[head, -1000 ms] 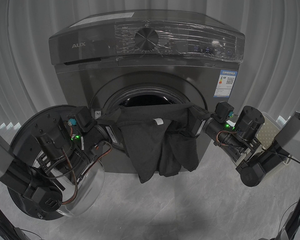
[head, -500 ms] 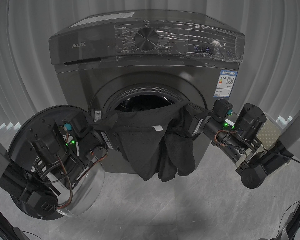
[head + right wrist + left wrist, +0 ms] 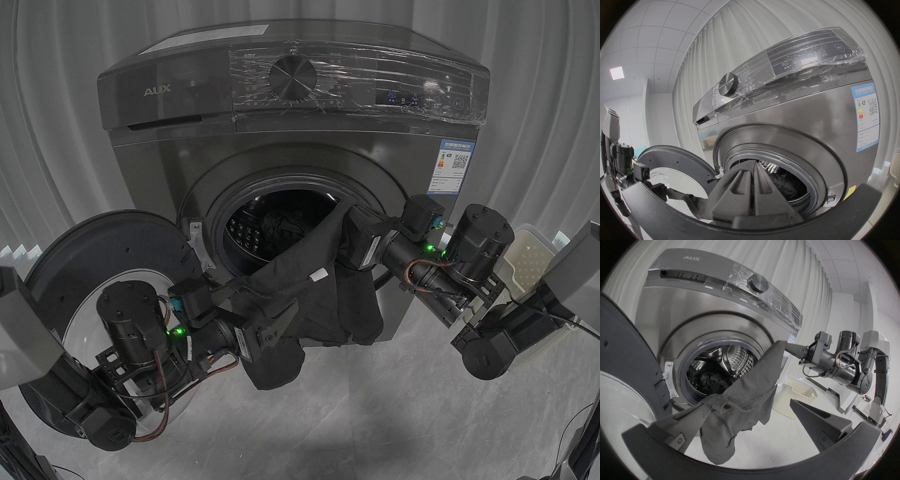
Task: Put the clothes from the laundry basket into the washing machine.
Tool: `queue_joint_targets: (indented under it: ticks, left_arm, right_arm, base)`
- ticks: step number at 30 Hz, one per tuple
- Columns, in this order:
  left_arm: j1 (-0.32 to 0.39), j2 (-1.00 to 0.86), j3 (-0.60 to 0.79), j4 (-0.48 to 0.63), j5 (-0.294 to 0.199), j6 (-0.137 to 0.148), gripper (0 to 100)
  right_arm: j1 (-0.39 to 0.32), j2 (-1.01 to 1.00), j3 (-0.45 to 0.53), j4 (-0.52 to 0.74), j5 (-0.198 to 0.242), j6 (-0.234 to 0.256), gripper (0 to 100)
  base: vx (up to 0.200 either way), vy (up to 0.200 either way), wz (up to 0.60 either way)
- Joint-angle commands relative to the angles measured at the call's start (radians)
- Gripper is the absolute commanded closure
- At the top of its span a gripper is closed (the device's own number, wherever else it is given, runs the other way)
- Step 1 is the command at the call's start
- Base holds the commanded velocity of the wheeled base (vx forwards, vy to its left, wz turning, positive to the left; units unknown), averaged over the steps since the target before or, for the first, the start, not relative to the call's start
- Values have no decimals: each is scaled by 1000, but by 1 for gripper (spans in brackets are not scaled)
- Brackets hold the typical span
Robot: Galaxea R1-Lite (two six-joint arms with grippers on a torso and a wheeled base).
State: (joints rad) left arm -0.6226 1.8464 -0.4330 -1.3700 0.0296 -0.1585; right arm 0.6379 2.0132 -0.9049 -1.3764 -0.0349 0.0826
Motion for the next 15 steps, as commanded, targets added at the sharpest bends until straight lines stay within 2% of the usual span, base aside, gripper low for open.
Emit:
queue_joint_targets:
  ticks: [1, 5, 7, 11, 15]
  left_arm:
    - [-23, 114, -30, -27, 9, 1, 0]
    - [-49, 174, -46, -52, 24, 8, 0]
    - [-52, 208, -84, -55, 29, 20, 0]
    - [-51, 275, -179, -55, 64, 24, 0]
    - [-55, 338, -240, -54, 69, 28, 0]
  right_arm:
    - [11, 27, -11, -1, -3, 2, 100]
    - [13, 33, -26, 10, -11, 2, 100]
    - [13, 33, -34, 20, -31, 0, 100]
    - [22, 44, -35, 20, -39, 2, 100]
    - [42, 48, -54, 30, -53, 2, 100]
  base:
    - [0, 0, 0]
    - [0, 0, 0]
    - [0, 0, 0]
    - [0, 0, 0]
    - [0, 0, 0]
